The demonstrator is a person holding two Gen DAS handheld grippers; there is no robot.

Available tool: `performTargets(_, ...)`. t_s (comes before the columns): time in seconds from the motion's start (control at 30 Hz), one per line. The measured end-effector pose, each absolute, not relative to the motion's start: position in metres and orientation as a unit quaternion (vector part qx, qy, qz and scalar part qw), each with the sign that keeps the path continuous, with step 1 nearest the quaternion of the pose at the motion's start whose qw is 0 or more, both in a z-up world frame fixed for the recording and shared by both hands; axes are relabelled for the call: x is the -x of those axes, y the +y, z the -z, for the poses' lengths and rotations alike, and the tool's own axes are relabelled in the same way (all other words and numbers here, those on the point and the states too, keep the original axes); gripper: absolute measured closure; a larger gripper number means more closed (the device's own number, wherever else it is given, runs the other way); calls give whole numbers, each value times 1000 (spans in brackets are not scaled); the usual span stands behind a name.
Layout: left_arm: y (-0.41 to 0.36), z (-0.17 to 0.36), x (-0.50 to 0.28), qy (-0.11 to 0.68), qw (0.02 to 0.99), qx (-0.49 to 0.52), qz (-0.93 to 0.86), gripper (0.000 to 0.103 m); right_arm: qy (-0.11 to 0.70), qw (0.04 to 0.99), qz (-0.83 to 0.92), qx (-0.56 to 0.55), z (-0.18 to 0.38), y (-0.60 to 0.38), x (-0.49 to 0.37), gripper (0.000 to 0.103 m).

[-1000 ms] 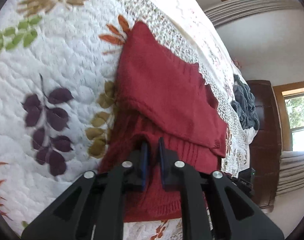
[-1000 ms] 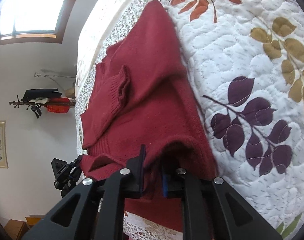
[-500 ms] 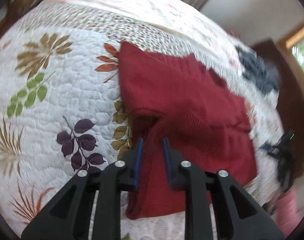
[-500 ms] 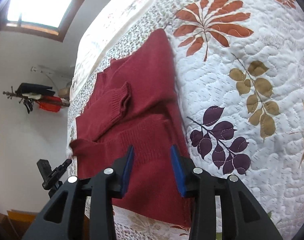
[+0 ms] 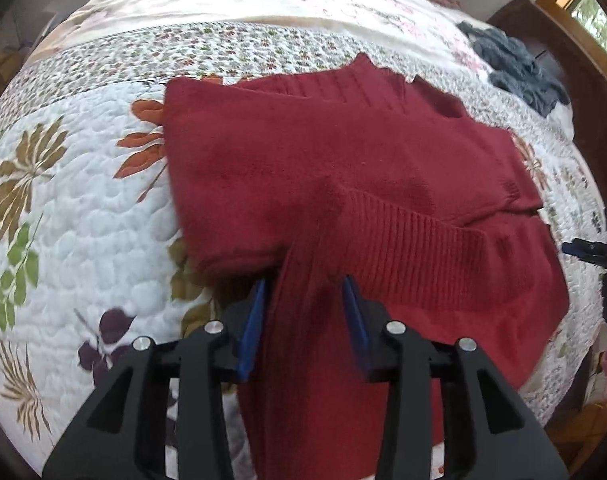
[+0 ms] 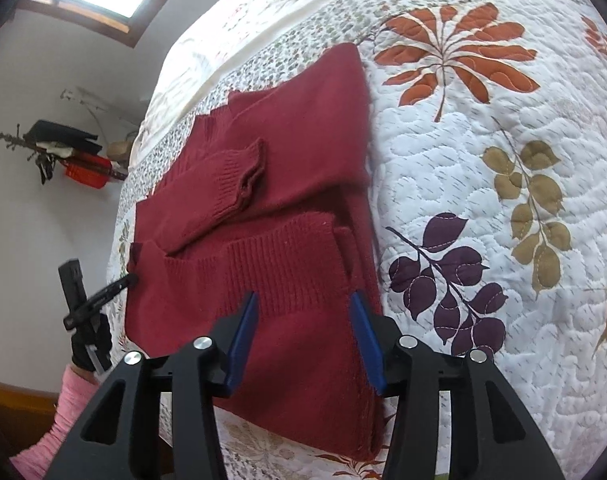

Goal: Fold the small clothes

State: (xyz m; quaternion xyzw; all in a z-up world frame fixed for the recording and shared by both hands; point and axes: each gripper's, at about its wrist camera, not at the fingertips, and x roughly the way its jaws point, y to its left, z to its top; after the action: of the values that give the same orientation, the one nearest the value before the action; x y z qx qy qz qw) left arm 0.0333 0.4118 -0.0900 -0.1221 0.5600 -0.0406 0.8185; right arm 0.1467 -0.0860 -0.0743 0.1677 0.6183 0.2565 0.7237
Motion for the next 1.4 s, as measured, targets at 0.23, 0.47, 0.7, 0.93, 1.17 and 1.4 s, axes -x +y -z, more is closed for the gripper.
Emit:
performTargets(0.23, 394, 84, -33, 552, 826, 107, 34, 97, 605, 740, -269, -118, 67, -78, -145, 53)
performTargets(0.47, 386, 65, -17, 523, 841, 126, 66, 97, 589, 753, -293, -13, 64, -56, -137, 45)
performTargets(0.7, 397, 93, -35, 550, 822, 141, 39, 86, 595, 755, -271, 48, 83, -38, -150, 45)
performTargets(0.93, 385, 101, -36, 551, 826, 117, 26, 83, 588, 760, -261, 95, 92, -23, -153, 78)
performTargets(1.17, 388, 75, -10, 504, 852, 138, 28, 98, 571, 775, -261, 70, 74, -36, -147, 96)
performTargets(1.4, 389, 79, -3, 511, 847, 145, 31, 98, 571, 766, -280, 95, 71, -28, -138, 95)
